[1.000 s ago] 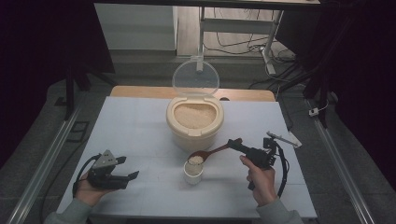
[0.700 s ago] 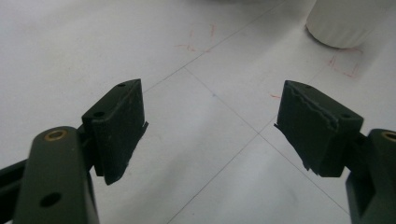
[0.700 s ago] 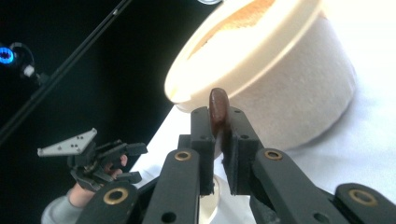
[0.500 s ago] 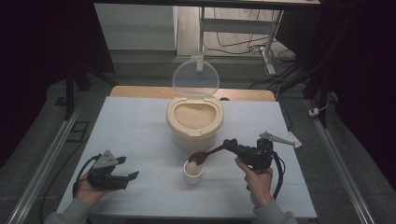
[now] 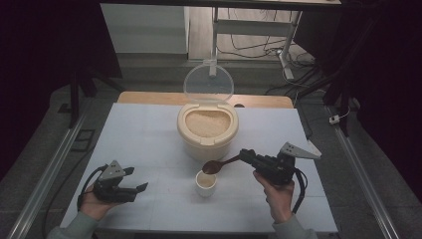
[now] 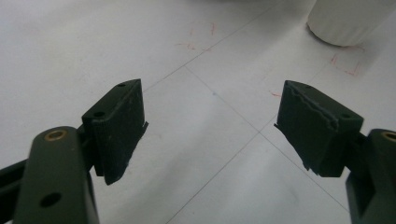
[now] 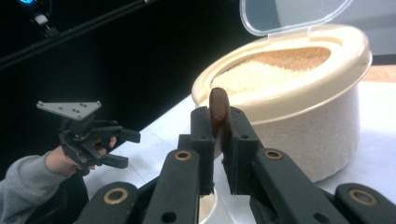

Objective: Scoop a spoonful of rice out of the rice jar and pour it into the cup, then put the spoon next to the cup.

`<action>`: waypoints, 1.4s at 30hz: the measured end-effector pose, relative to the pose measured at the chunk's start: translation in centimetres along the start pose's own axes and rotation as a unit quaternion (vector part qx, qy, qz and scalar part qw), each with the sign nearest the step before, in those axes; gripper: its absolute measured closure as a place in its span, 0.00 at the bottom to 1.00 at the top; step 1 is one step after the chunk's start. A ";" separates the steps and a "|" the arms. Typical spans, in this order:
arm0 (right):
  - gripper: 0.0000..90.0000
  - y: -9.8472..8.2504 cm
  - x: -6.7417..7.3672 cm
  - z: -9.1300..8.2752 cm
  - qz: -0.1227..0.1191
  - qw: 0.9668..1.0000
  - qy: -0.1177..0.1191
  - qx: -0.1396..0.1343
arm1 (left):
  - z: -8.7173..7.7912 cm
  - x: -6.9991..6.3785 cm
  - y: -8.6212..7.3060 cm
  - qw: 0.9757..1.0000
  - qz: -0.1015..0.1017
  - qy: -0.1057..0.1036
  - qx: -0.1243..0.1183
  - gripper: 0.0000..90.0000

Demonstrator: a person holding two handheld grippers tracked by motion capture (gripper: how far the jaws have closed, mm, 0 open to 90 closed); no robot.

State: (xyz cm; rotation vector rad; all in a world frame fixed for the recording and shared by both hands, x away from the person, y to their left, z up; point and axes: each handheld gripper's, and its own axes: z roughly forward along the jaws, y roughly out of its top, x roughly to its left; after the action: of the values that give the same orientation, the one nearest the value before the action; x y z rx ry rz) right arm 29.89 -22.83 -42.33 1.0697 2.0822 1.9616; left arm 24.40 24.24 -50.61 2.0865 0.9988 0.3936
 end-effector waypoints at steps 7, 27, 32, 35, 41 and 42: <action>0.93 1.0 -0.6 -2.1 -0.007 1.000 0.001 -0.021 | 0.0 0.0 -0.1 1.000 -0.001 0.001 0.000 0.26; 0.93 3.4 -1.1 -4.2 -0.043 0.995 0.005 0.088 | 0.0 0.1 0.0 1.000 0.000 0.001 0.000 0.26; 0.93 3.3 -1.1 -3.4 -0.040 0.990 0.016 0.137 | 0.0 0.1 0.0 1.000 0.000 0.001 0.000 0.26; 0.93 3.1 -1.0 -2.8 -0.040 0.985 0.028 0.168 | 0.0 0.1 0.0 1.000 0.000 0.001 -0.001 0.26; 0.93 2.6 -0.6 -1.2 -0.040 0.969 0.047 0.239 | 0.0 0.0 0.0 1.000 0.001 0.002 0.000 0.26; 0.93 2.5 -0.5 -0.9 -0.040 0.966 0.051 0.250 | 0.0 0.1 0.0 1.000 0.001 0.002 0.001 0.26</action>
State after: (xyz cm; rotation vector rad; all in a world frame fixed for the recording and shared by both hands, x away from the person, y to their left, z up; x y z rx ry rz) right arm 30.89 -24.00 -40.09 0.9408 2.7158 1.5170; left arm 24.44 24.28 -50.61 2.0892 0.9994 0.3982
